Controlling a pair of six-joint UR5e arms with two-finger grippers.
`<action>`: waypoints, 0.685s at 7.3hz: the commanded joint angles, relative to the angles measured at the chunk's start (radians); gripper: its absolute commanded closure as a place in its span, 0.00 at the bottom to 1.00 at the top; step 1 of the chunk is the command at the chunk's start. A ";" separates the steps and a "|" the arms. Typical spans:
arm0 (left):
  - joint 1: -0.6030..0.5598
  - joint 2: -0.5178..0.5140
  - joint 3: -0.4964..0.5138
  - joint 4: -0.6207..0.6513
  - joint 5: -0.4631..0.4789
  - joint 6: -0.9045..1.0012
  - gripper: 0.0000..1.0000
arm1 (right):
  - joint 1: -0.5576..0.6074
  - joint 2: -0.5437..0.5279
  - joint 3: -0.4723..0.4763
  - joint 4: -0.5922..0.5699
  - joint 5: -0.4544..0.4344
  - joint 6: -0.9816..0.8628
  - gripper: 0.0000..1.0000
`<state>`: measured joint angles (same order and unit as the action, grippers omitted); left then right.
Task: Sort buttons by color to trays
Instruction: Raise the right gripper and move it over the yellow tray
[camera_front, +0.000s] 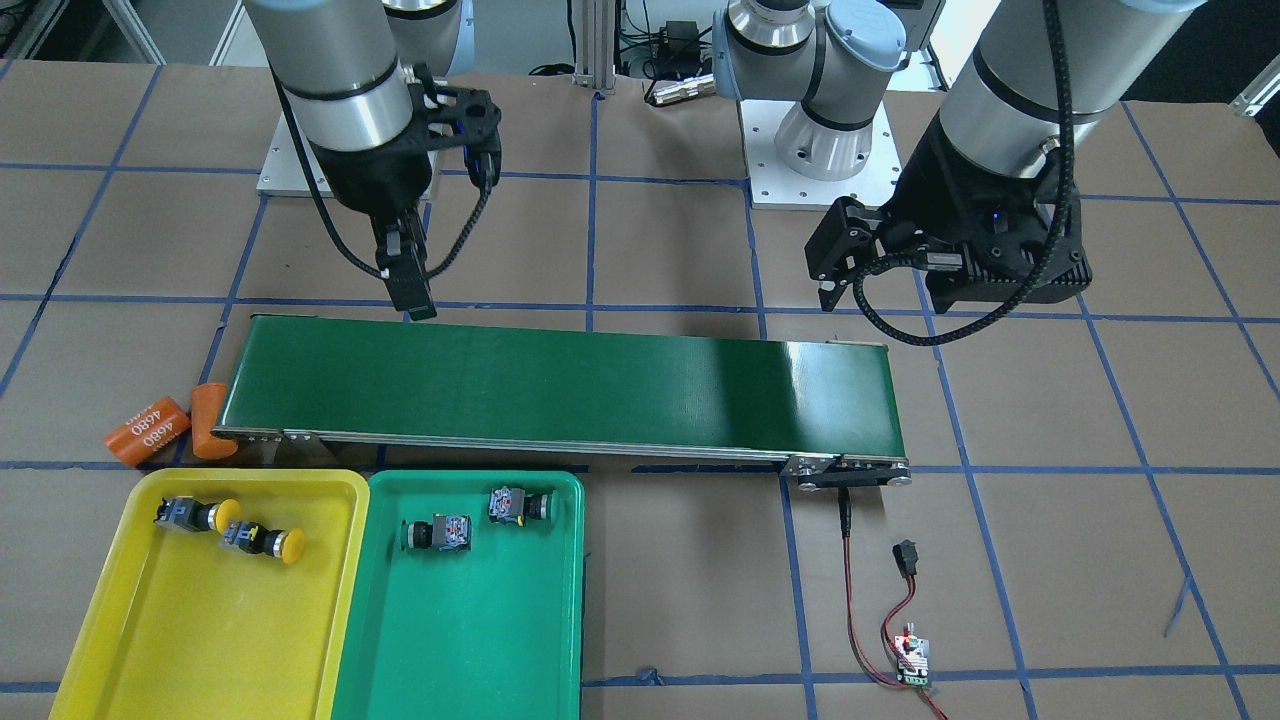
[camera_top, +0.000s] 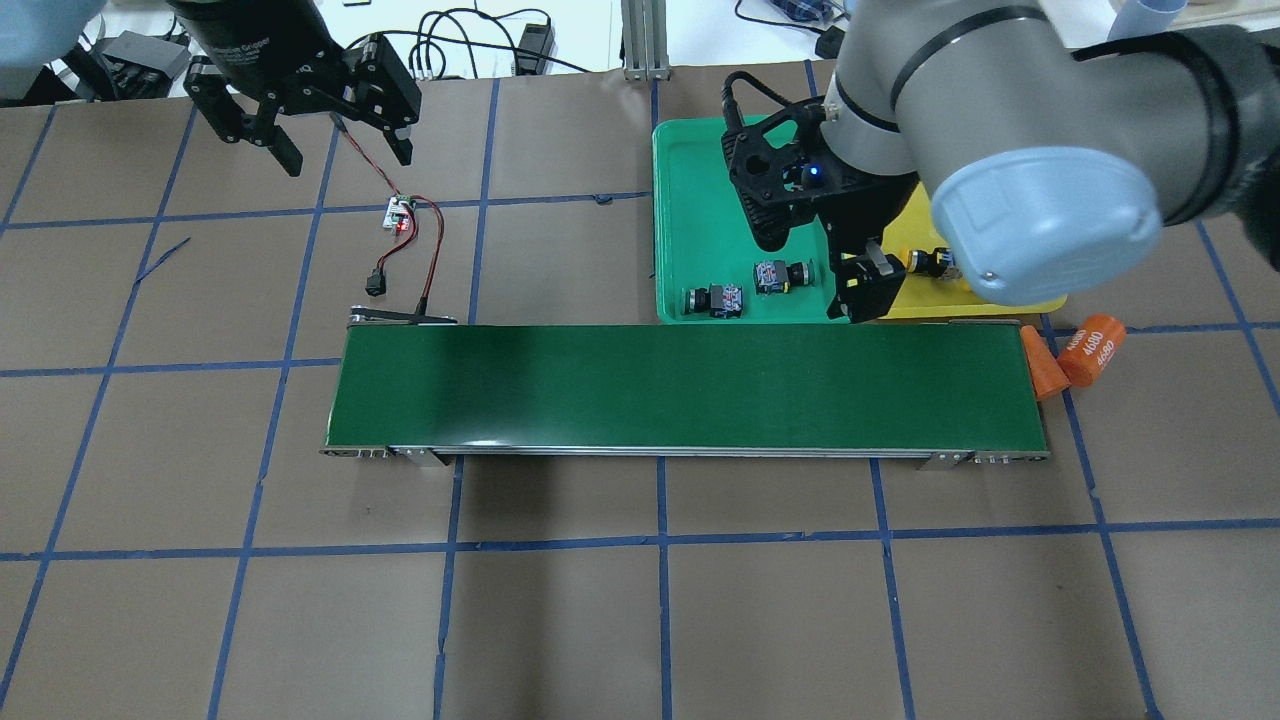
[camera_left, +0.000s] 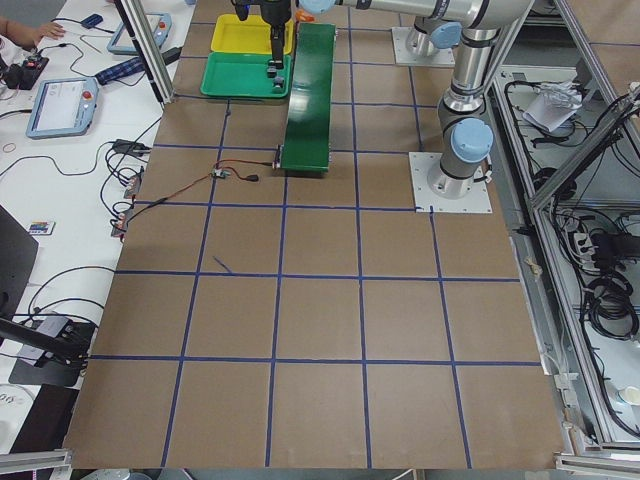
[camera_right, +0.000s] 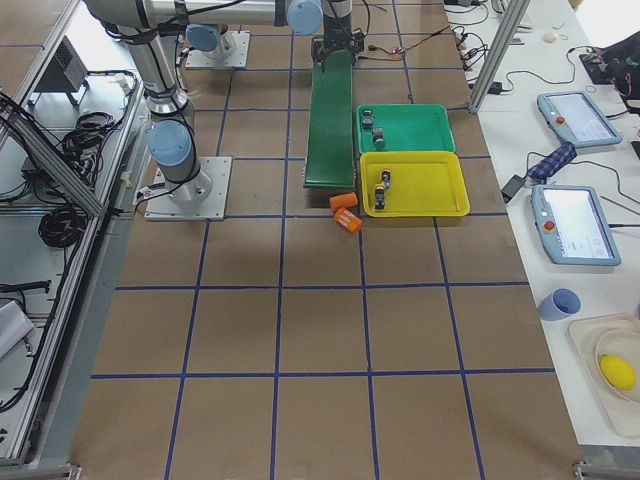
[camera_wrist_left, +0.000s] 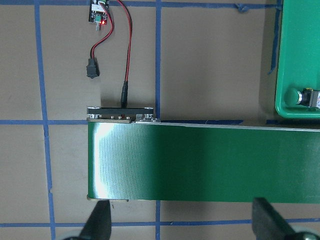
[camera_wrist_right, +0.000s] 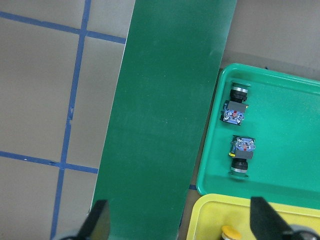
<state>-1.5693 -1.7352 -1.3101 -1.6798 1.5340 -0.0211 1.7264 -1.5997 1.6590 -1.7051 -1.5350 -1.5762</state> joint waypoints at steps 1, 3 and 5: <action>0.000 -0.004 0.000 0.005 0.000 0.000 0.00 | -0.060 -0.033 -0.050 0.064 0.010 0.233 0.00; 0.000 -0.007 0.000 0.028 0.000 0.000 0.00 | -0.111 -0.042 -0.059 0.059 0.010 0.663 0.00; 0.000 0.006 -0.003 0.028 0.001 0.000 0.00 | -0.114 -0.043 -0.061 0.062 0.013 1.117 0.00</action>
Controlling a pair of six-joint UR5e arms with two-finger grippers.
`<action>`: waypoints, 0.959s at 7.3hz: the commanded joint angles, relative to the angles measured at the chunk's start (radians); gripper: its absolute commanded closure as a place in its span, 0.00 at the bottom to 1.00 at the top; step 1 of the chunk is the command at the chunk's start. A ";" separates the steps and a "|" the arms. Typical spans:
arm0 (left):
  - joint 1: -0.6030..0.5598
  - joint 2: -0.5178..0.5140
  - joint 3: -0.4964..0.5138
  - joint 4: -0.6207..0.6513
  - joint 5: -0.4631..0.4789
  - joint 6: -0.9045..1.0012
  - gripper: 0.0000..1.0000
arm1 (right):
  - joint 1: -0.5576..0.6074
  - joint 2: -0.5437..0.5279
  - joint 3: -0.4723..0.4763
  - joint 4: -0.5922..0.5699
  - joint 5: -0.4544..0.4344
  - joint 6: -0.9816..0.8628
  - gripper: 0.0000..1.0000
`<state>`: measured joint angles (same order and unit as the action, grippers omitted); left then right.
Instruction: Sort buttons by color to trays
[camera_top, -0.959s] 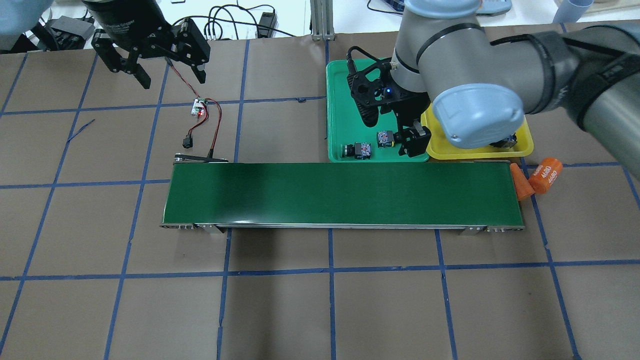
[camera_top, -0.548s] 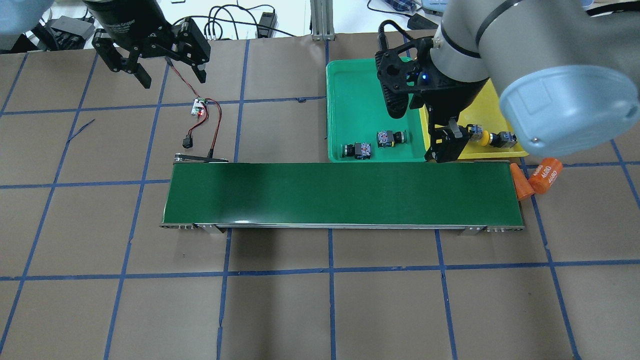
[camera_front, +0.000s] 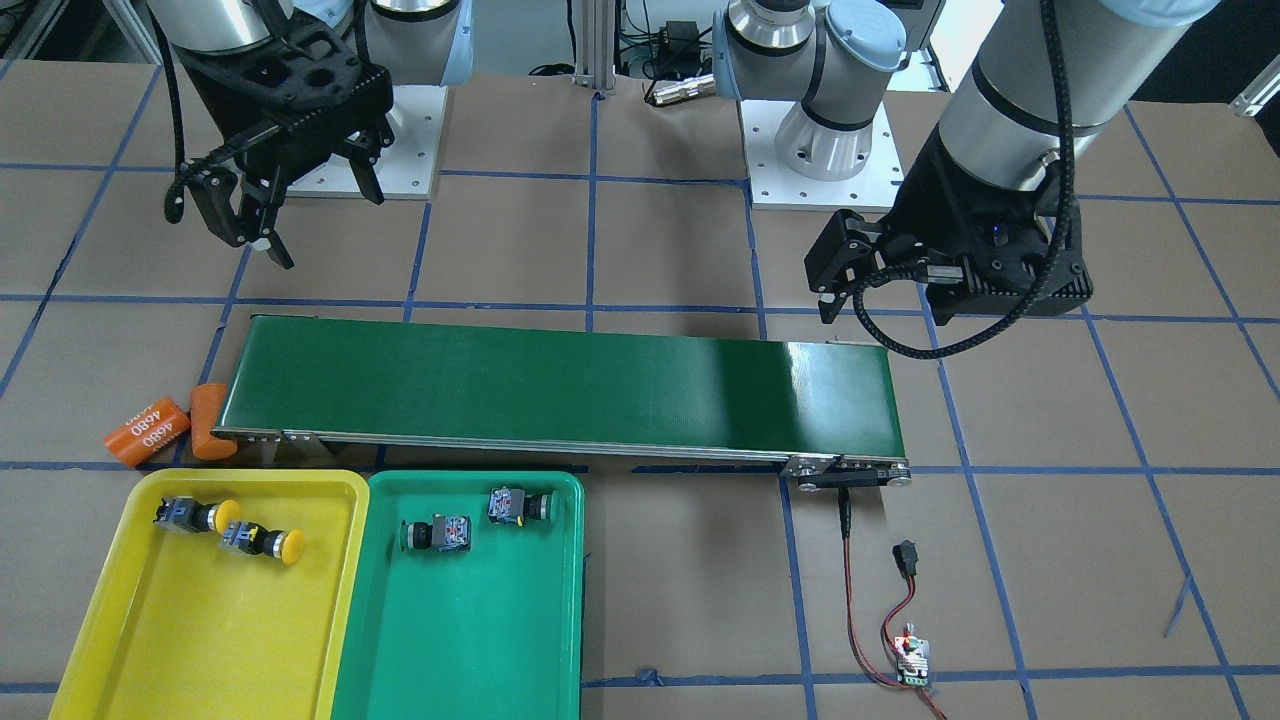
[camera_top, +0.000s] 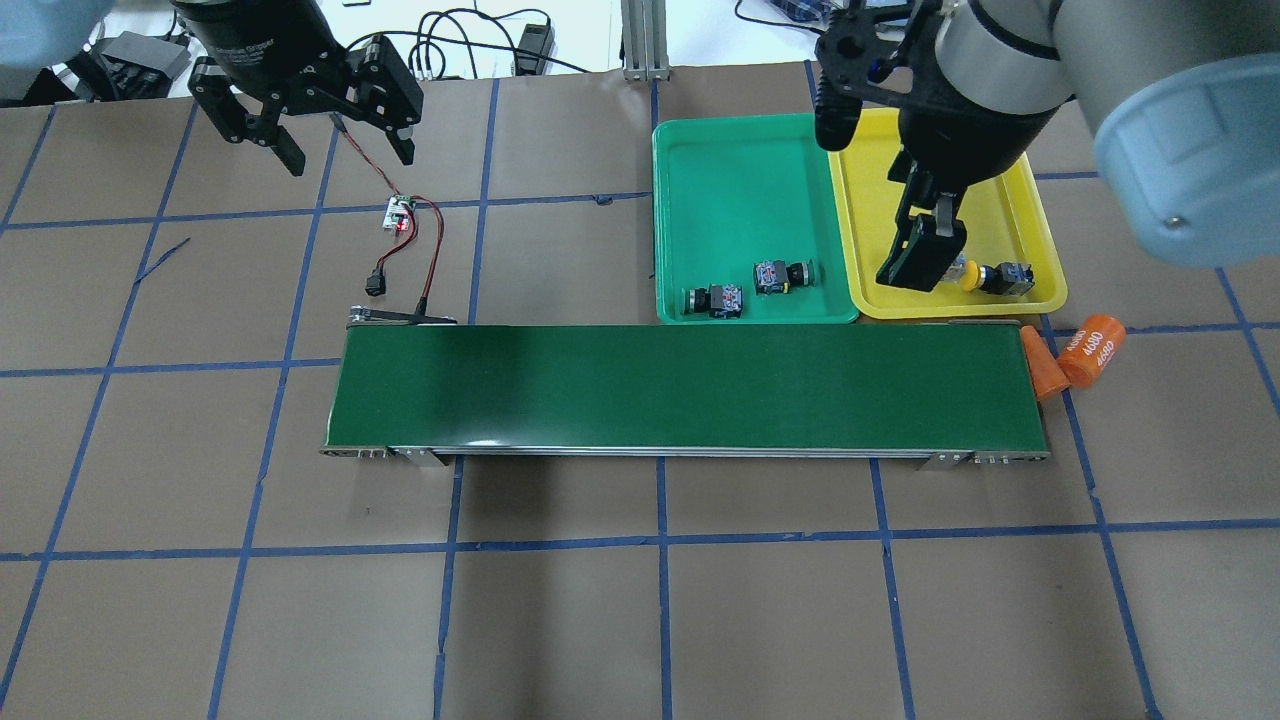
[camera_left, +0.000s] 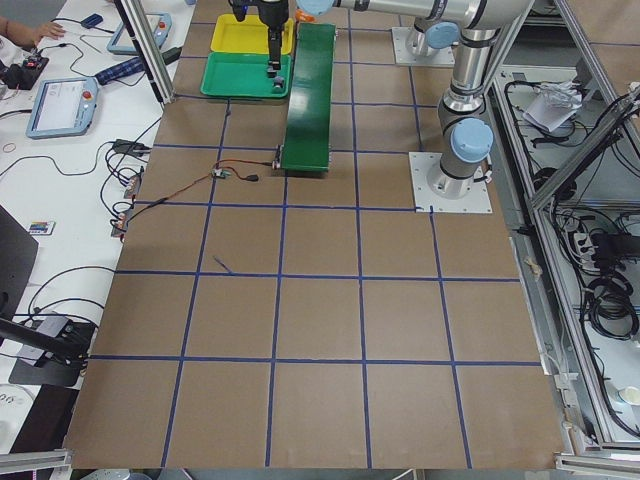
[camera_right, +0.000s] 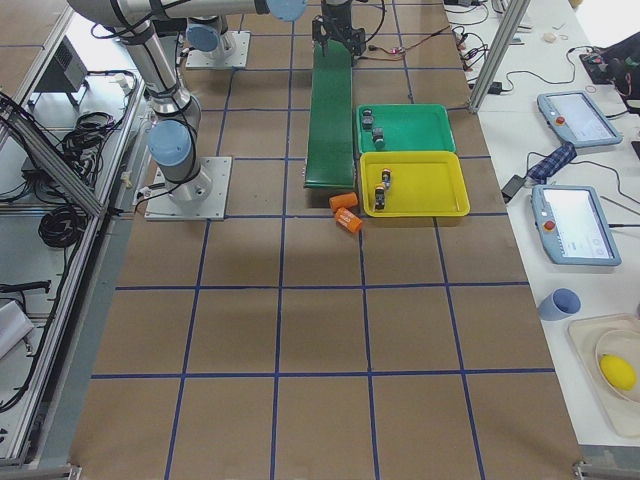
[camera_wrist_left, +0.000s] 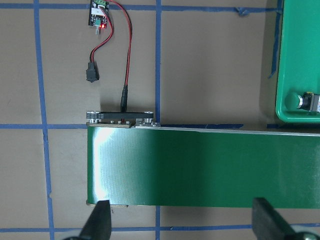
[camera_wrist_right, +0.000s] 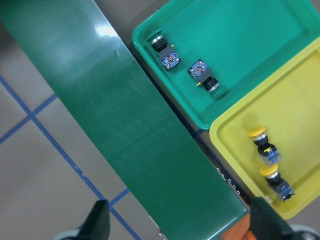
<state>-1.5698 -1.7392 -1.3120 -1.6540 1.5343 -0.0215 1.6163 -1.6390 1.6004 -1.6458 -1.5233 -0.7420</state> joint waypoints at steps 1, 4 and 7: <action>0.001 0.010 0.000 0.003 0.001 0.002 0.00 | -0.004 -0.005 0.000 0.012 0.000 0.485 0.00; 0.007 0.026 0.004 0.005 0.003 0.018 0.00 | -0.003 -0.027 -0.002 0.092 0.000 0.842 0.00; 0.008 0.036 0.005 -0.003 0.007 0.017 0.00 | -0.003 -0.041 -0.002 0.121 -0.004 0.954 0.00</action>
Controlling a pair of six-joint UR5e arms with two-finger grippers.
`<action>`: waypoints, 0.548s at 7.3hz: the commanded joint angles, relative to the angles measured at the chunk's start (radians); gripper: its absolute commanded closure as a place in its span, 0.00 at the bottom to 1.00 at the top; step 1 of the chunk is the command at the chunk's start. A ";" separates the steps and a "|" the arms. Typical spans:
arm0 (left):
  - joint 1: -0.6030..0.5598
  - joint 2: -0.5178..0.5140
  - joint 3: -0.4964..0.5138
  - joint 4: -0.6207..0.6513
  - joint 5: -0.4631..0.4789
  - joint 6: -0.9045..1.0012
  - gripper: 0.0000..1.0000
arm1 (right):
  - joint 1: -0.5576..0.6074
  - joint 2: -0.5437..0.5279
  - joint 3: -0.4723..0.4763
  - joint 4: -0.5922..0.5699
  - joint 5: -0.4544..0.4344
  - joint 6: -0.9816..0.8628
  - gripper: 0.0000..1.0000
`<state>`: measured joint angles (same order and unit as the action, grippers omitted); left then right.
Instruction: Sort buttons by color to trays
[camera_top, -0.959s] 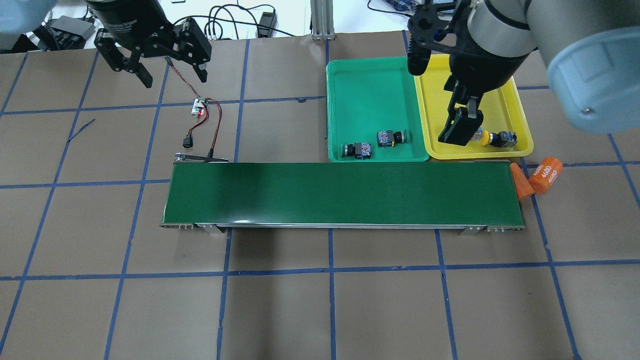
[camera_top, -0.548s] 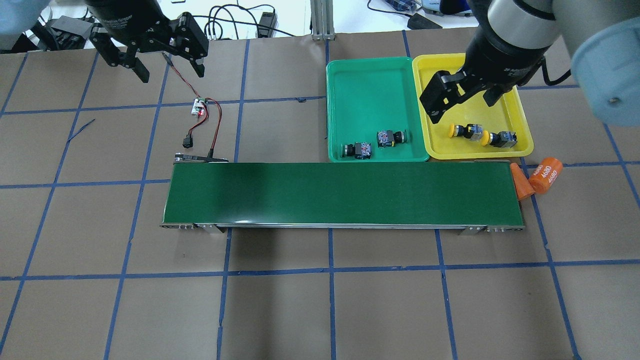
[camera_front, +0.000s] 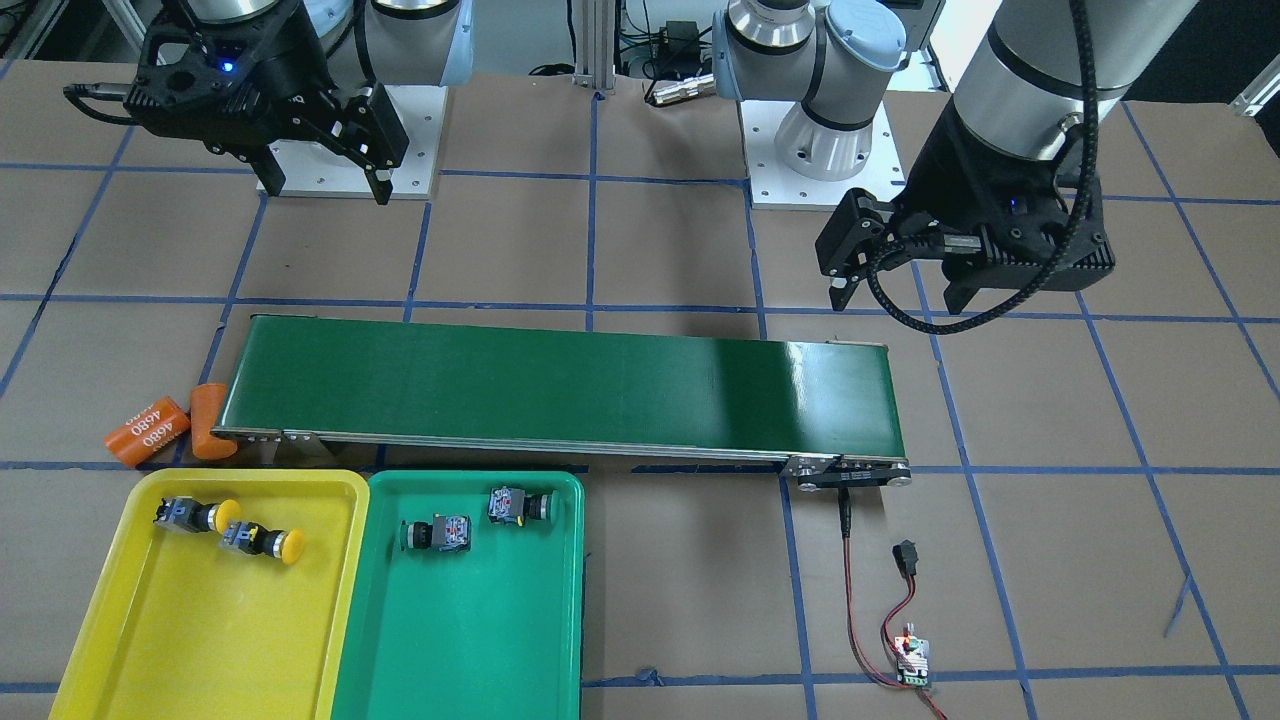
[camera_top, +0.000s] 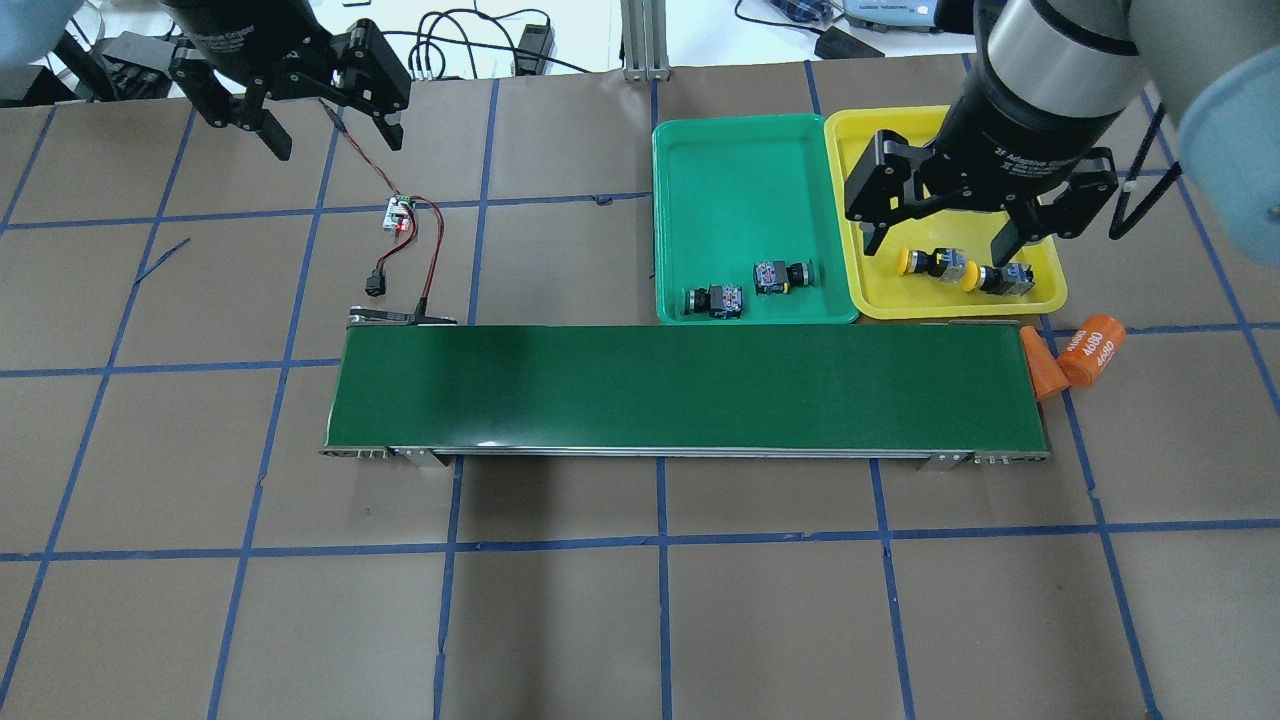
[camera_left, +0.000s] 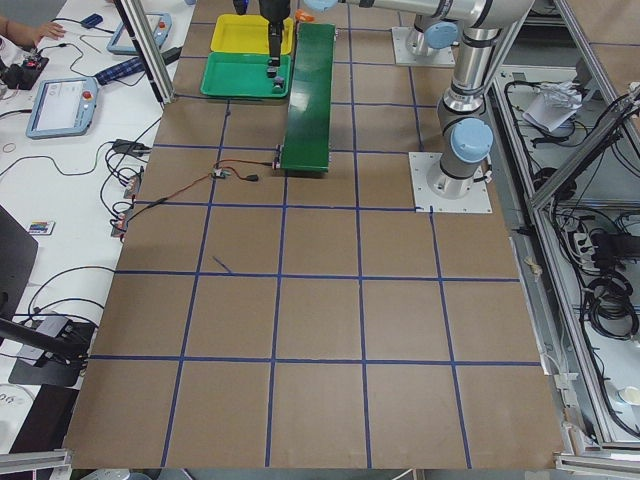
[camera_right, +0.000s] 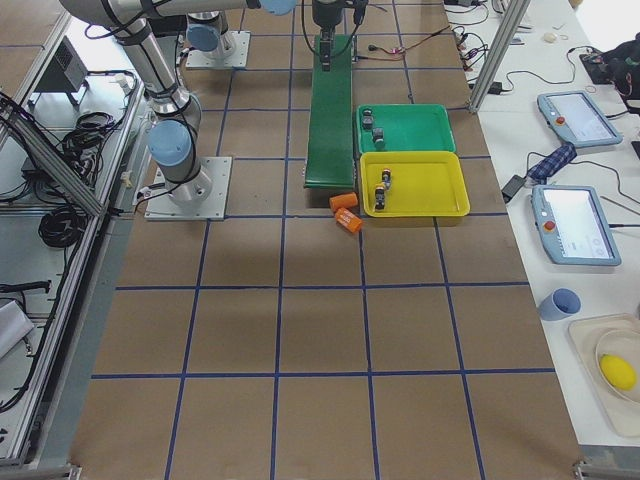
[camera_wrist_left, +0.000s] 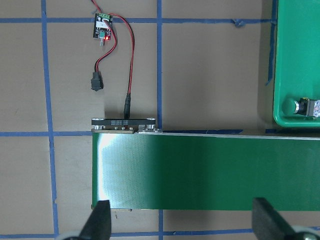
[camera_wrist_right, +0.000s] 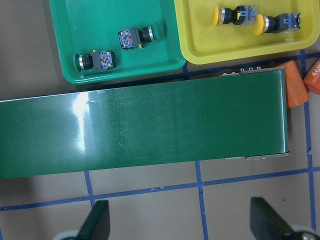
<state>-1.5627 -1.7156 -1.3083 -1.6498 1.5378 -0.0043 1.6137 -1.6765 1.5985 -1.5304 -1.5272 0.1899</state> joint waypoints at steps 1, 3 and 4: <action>0.006 0.024 0.000 -0.008 0.002 0.000 0.00 | 0.000 -0.003 0.000 0.006 -0.002 0.022 0.00; 0.009 0.017 0.000 -0.007 0.002 0.000 0.00 | 0.000 -0.003 0.000 0.007 -0.010 0.010 0.00; 0.009 0.002 -0.002 -0.007 0.004 0.000 0.00 | 0.000 -0.003 0.000 0.006 -0.011 -0.069 0.00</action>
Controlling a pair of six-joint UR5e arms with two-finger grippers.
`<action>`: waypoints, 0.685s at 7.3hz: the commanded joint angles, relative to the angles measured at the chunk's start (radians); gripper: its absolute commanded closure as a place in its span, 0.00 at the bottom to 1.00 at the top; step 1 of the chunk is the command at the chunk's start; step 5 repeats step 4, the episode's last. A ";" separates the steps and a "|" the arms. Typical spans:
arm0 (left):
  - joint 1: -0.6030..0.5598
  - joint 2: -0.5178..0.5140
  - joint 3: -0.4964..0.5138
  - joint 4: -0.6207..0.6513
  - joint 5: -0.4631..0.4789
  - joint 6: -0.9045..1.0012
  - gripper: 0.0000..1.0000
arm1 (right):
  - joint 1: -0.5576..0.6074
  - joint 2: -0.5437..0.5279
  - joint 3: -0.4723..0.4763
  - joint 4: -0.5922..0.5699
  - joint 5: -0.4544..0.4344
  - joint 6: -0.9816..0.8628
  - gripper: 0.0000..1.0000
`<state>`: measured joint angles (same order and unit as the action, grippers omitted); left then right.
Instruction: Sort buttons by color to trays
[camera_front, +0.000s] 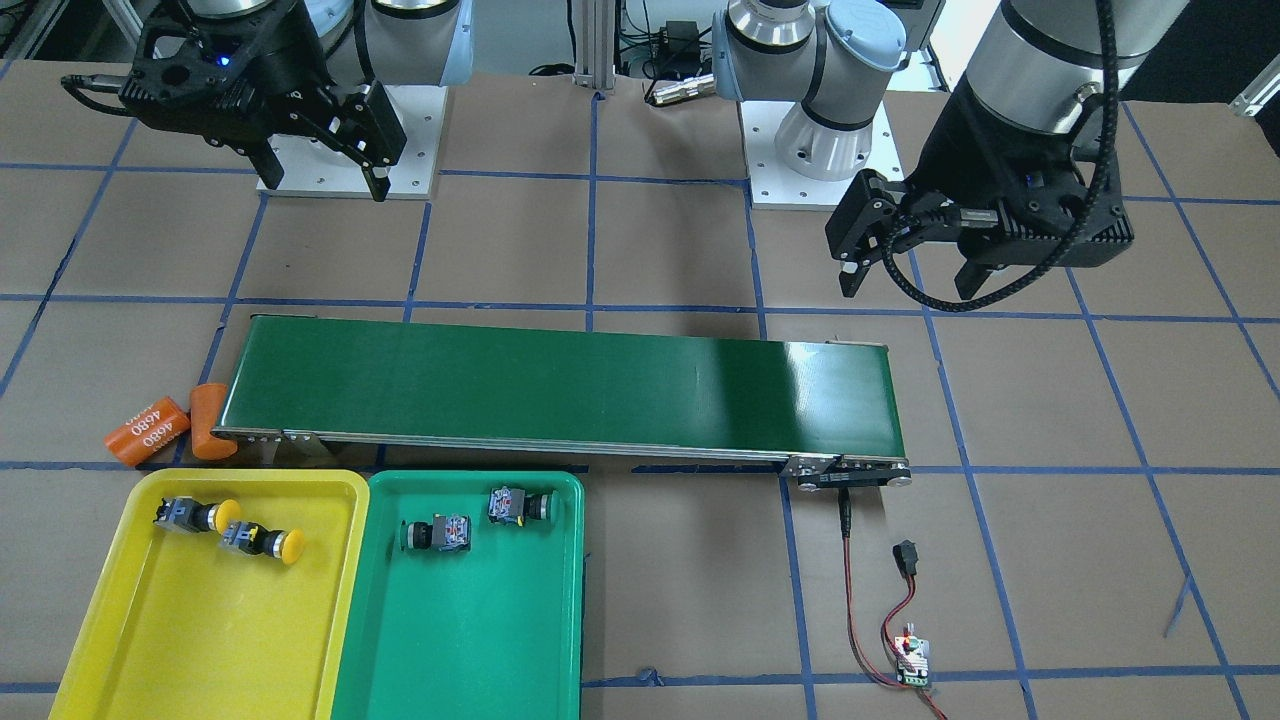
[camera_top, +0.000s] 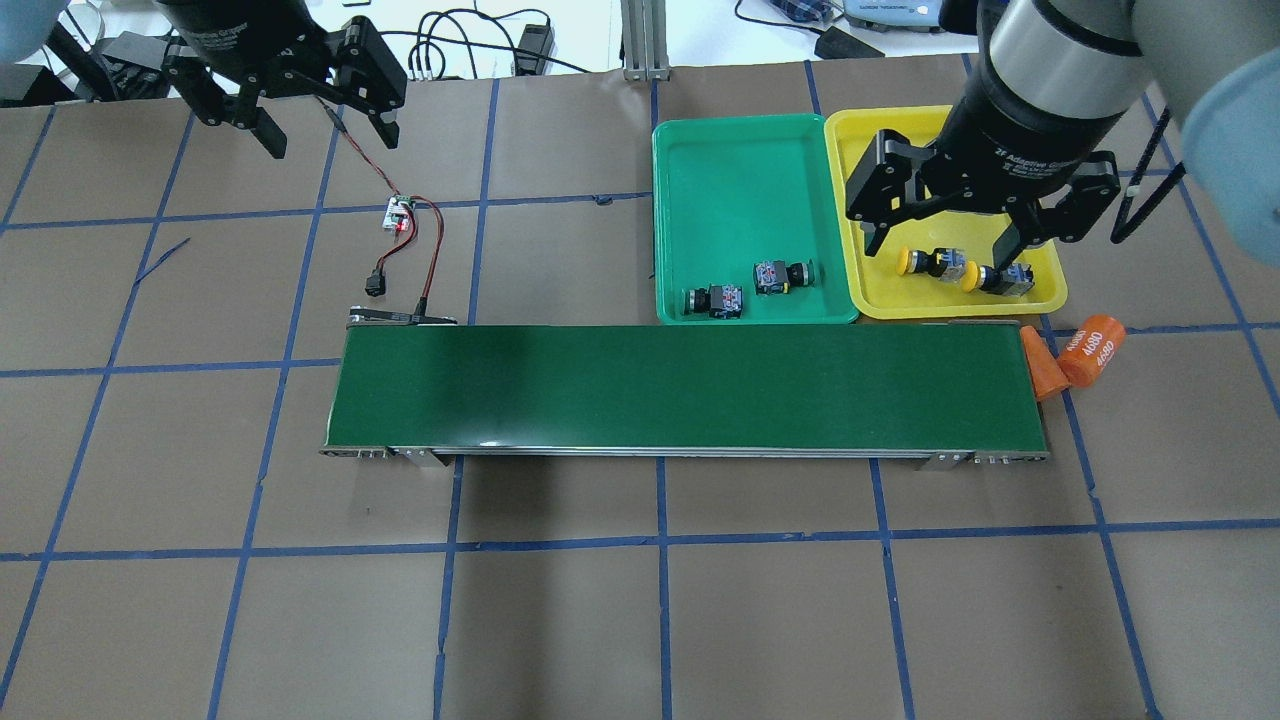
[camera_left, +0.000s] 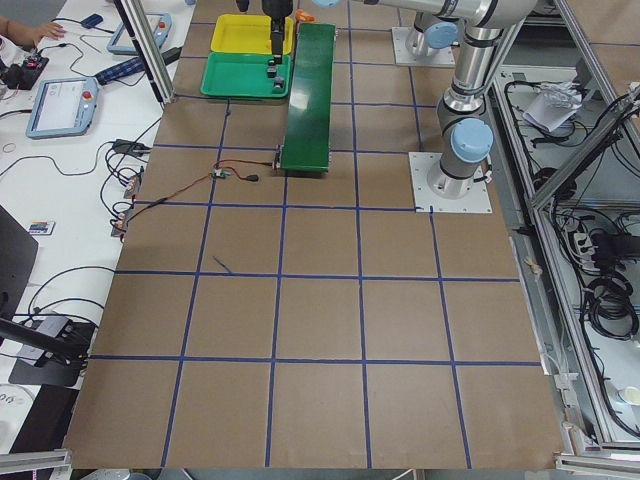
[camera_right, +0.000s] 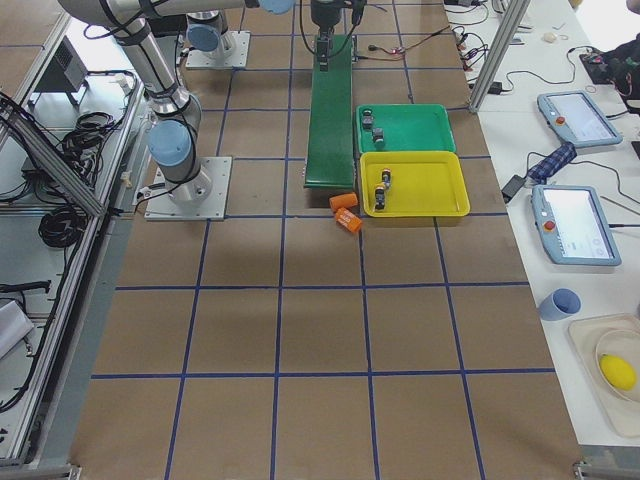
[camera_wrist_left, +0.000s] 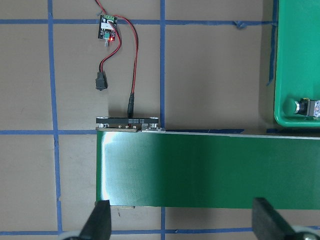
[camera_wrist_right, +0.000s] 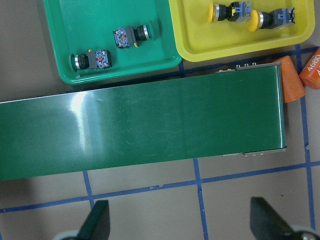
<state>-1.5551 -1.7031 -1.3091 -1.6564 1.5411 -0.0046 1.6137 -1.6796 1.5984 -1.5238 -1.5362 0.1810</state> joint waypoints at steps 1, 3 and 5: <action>0.001 -0.023 0.001 0.004 -0.001 0.000 0.00 | 0.000 0.001 0.000 -0.004 0.001 -0.072 0.00; -0.002 -0.027 -0.004 0.006 0.001 -0.009 0.00 | -0.002 0.006 0.002 -0.006 0.001 -0.086 0.00; 0.000 -0.026 -0.004 0.006 0.001 -0.009 0.00 | -0.002 0.008 0.002 -0.006 0.001 -0.086 0.00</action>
